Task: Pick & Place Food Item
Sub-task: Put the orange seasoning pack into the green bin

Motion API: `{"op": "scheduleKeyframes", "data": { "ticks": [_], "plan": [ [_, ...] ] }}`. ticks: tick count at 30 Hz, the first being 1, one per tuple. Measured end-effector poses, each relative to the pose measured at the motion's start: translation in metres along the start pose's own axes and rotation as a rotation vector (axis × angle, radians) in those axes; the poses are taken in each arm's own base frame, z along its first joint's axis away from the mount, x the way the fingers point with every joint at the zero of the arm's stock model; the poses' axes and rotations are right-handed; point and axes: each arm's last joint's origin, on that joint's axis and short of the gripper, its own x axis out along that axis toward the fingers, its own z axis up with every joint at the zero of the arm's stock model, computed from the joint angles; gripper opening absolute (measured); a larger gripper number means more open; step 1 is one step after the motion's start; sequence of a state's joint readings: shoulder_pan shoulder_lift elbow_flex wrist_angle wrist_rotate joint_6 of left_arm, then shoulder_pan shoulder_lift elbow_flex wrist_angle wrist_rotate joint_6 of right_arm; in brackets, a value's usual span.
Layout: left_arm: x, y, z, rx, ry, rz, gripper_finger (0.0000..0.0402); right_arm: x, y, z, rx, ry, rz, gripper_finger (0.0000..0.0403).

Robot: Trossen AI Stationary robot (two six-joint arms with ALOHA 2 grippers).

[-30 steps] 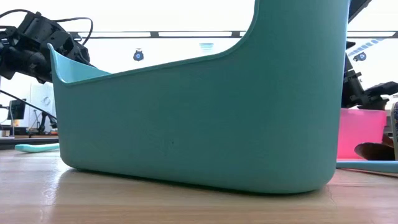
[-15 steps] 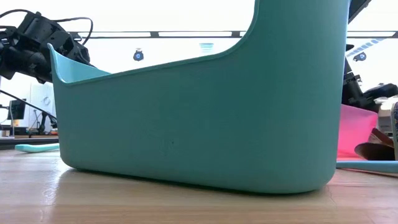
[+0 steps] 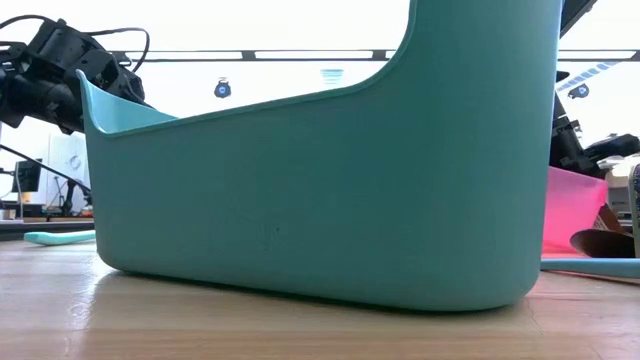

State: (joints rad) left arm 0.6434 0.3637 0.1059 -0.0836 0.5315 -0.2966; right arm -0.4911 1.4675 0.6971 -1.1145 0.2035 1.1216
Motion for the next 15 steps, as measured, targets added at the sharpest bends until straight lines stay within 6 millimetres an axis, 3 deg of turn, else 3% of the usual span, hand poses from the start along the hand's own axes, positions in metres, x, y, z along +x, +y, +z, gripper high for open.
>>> {"op": "scheduleKeyframes", "data": {
  "ticks": [15],
  "plan": [
    [0.000,0.000,0.000,0.000,0.000,0.000,0.0315,-0.016,-0.006,0.001,0.040,-0.031,0.075,0.0015]
  ]
}}
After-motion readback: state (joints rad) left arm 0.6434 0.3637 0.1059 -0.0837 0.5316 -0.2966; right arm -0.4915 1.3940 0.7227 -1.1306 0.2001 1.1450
